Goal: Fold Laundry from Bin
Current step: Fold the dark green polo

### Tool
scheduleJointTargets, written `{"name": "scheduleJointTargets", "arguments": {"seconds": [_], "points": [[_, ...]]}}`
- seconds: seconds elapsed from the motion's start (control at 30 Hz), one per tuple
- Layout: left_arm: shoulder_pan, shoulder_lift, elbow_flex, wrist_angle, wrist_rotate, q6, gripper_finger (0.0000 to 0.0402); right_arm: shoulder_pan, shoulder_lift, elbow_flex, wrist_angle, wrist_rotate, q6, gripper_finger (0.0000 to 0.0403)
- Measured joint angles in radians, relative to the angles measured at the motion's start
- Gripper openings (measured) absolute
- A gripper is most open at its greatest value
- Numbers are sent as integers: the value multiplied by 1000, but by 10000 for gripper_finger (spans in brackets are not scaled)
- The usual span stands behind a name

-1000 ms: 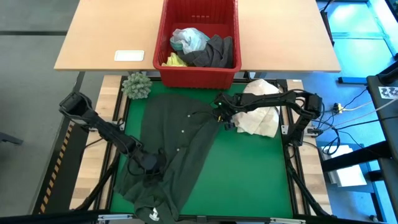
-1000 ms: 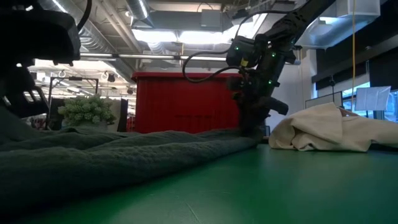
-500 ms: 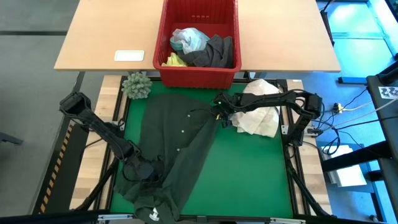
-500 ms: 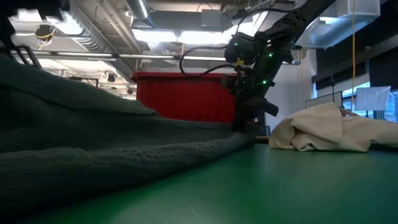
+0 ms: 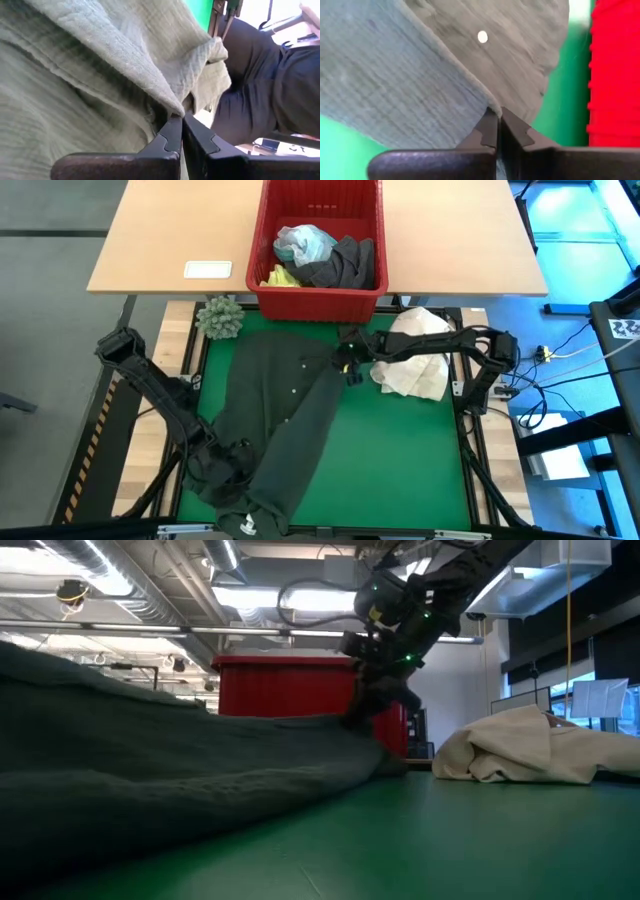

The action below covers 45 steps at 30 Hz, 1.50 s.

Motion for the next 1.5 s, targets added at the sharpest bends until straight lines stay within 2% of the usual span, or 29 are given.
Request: {"name": "scheduleJointTargets", "arguments": {"seconds": [0.4,0.7,0.8,0.97,1.17,1.3,1.5], "points": [[-62,0,0,-80,11,-142,0,0,4,0,20,-1,1,6],[-68,0,0,-95,31,-185,0,0,110,0,24,-43,4,7],[-68,0,0,-98,21,-184,4,0,136,0,36,-19,7,7],[-67,0,0,-120,10,-183,24,0,139,0,106,83,48,8],[-67,0,-1,-153,12,-183,48,-1,133,40,131,115,79,9],[-67,0,-1,-153,16,-180,62,-1,133,70,100,95,85,43],[-67,0,-1,-153,15,-154,77,-1,132,121,0,107,127,157]]}}
